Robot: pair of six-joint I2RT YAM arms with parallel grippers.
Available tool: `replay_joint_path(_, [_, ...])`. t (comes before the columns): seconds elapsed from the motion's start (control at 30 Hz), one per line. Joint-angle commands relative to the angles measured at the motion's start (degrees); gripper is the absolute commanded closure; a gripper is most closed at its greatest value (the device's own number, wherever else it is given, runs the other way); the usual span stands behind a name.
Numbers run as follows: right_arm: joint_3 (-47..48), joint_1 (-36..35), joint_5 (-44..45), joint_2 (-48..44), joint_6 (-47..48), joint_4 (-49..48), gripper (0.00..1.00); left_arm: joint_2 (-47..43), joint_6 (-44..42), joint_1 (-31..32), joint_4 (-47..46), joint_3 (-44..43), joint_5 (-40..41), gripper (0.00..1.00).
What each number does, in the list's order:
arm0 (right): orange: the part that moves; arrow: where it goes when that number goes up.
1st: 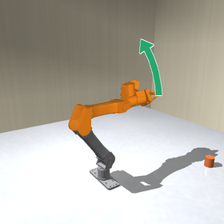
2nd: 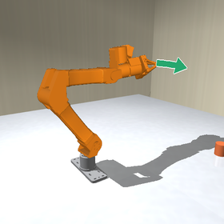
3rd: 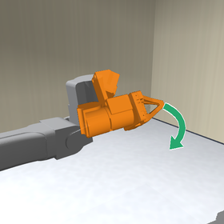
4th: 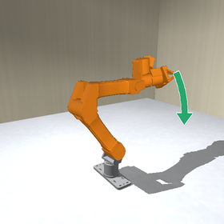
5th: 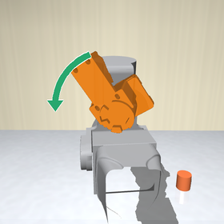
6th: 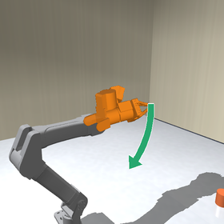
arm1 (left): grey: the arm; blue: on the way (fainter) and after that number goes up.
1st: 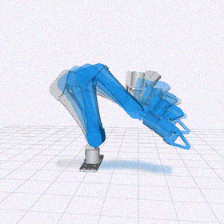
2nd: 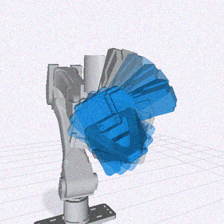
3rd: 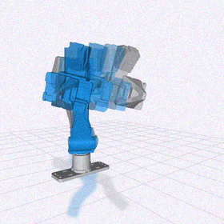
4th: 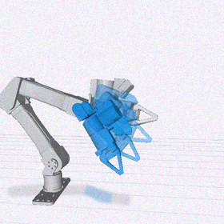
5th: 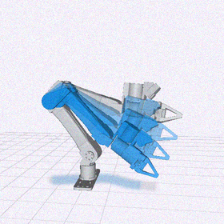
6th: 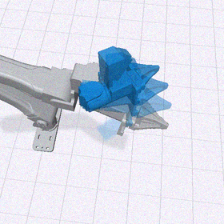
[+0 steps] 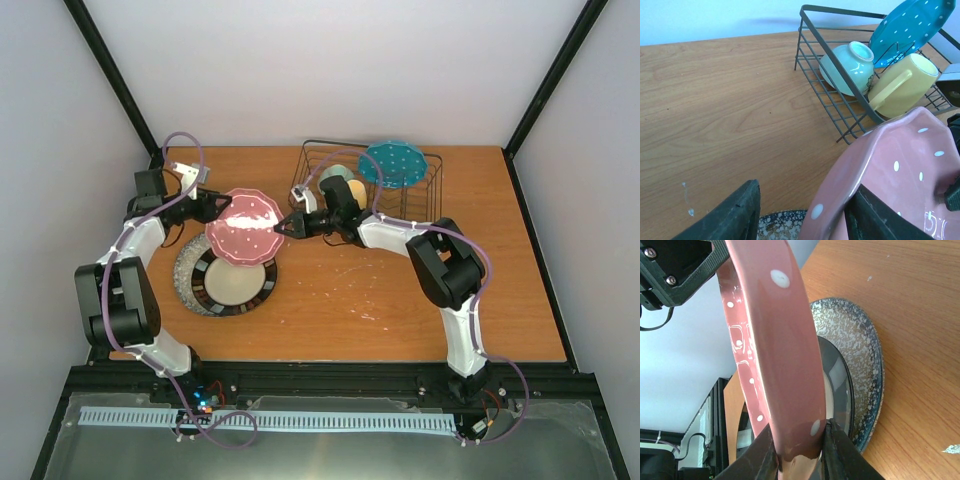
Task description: Load the mixed dishes into the dish rack
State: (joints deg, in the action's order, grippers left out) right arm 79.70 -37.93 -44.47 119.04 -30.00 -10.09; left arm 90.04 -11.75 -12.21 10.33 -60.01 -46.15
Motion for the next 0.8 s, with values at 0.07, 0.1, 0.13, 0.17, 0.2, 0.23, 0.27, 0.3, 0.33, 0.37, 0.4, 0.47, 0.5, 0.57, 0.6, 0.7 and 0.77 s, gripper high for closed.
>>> replay_joint_path(0.07, [1.40, -0.83, -12.30, -4.52, 2.05, -3.48, 0.97, 0.46, 2.08, -1.16, -6.29, -2.02, 3.30, 0.53])
replay_joint_path(0.1, [1.27, -0.83, -12.41, -4.52, 2.10, -3.24, 0.97, 0.18, 2.21, -1.19, -6.60, -1.67, 2.97, 0.53])
replay_joint_path(0.13, [1.13, -0.83, -12.52, -4.52, 2.27, -2.96, 0.97, -0.07, 2.51, -1.19, -7.05, -1.28, 2.77, 0.53])
replay_joint_path(0.17, [0.89, -0.85, -12.49, -4.64, 2.26, -2.73, 0.97, -0.23, 2.82, -1.21, -7.36, -0.91, 2.38, 0.53])
replay_joint_path(0.2, [0.45, -0.83, -12.53, -4.95, 2.31, -2.73, 0.97, -0.23, 3.05, -1.16, -7.44, -0.75, 1.57, 0.53])
replay_joint_path(0.23, [0.19, -0.75, -12.61, -5.26, 2.31, -2.68, 0.97, -0.30, 3.50, -1.23, -7.36, -0.68, 0.91, 0.53])
replay_joint_path(0.27, [-0.15, -0.74, -13.03, -5.41, 2.20, -2.77, 0.97, -0.45, 3.97, -1.21, -7.38, -0.58, 0.35, 0.53])
replay_joint_path(0.3, [-0.47, -0.74, -13.15, -5.59, 2.06, -2.72, 0.97, -0.61, 4.18, -1.21, -7.34, -0.43, -0.42, 0.53])
replay_joint_path(0.33, [-0.70, -0.70, -13.30, -5.84, 1.85, -2.73, 0.97, -0.90, 4.33, -1.16, -7.27, -0.26, -1.03, 0.53])
replay_joint_path(0.37, [-0.96, -0.74, -13.70, -6.05, 1.65, -2.81, 0.97, -1.24, 4.44, -1.16, -7.28, -0.06, -1.52, 0.53])
replay_joint_path(0.4, [-1.29, -0.74, -13.68, -6.55, 1.47, -2.69, 0.97, -1.49, 4.47, -1.15, -7.20, 0.03, -1.94, 0.52])
replay_joint_path(0.47, [-2.13, -0.59, -13.68, -7.43, 1.70, -2.61, 0.97, -1.78, 4.24, -1.17, -6.46, 0.00, -3.25, 0.47])
replay_joint_path(0.5, [-2.36, -0.52, -13.55, -7.70, 1.73, -2.61, 0.97, -1.95, 4.12, -1.17, -6.03, -0.06, -3.83, 0.39])
replay_joint_path(0.57, [-2.78, -0.48, -13.85, -8.32, 1.78, -2.97, 0.97, -2.78, 4.08, -1.15, -5.66, 0.00, -4.87, 0.36])
replay_joint_path(0.6, [-2.75, -0.48, -14.09, -8.56, 2.00, -2.75, 0.97, -3.29, 3.91, -1.16, -5.74, 0.10, -5.68, 0.36])
replay_joint_path(0.7, [-1.77, -0.48, -14.29, -8.59, 3.30, -1.07, 0.97, -5.10, 5.43, -1.21, -7.77, 0.67, -6.20, 0.36])
replay_joint_path(0.77, [-0.94, -0.48, -14.49, -8.62, 4.19, 0.25, 0.97, -5.97, 6.32, -1.16, -8.48, 0.36, -6.46, 0.35])
